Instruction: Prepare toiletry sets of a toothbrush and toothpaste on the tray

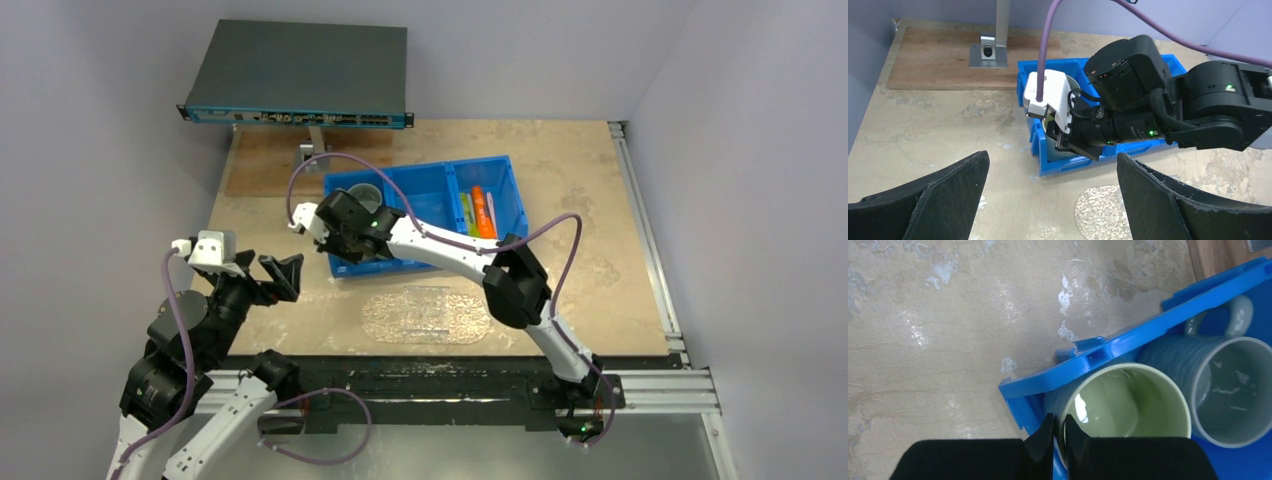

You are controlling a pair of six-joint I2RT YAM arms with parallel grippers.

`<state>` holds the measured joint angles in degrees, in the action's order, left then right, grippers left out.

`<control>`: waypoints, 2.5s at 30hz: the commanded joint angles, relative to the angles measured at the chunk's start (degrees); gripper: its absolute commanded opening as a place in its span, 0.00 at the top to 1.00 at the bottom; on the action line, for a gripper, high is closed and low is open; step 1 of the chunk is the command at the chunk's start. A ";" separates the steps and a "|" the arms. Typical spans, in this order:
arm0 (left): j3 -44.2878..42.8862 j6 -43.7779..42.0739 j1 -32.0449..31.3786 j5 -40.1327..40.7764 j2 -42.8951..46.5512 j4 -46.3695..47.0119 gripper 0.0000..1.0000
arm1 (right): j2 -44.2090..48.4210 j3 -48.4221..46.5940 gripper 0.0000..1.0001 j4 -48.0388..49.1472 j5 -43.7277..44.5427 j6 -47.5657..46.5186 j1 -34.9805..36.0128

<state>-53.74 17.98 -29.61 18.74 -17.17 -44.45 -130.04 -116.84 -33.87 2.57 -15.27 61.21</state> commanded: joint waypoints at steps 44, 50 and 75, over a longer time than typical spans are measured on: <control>0.27 -0.49 0.61 -0.06 -0.12 1.29 0.00 | 4.58 -3.43 0.49 -4.02 -8.00 -3.55 -1.82; 0.30 -0.48 0.60 -0.20 -0.23 1.32 0.00 | 2.53 -4.54 0.49 -4.21 -8.72 -3.89 -3.08; 0.30 -0.57 0.78 -0.72 -0.77 1.43 0.00 | -4.35 -8.03 0.73 -8.92 -13.50 -3.98 -4.34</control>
<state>-53.71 17.96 -29.26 18.44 -17.19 -44.40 -133.95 -122.67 -40.53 -8.60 -18.94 57.30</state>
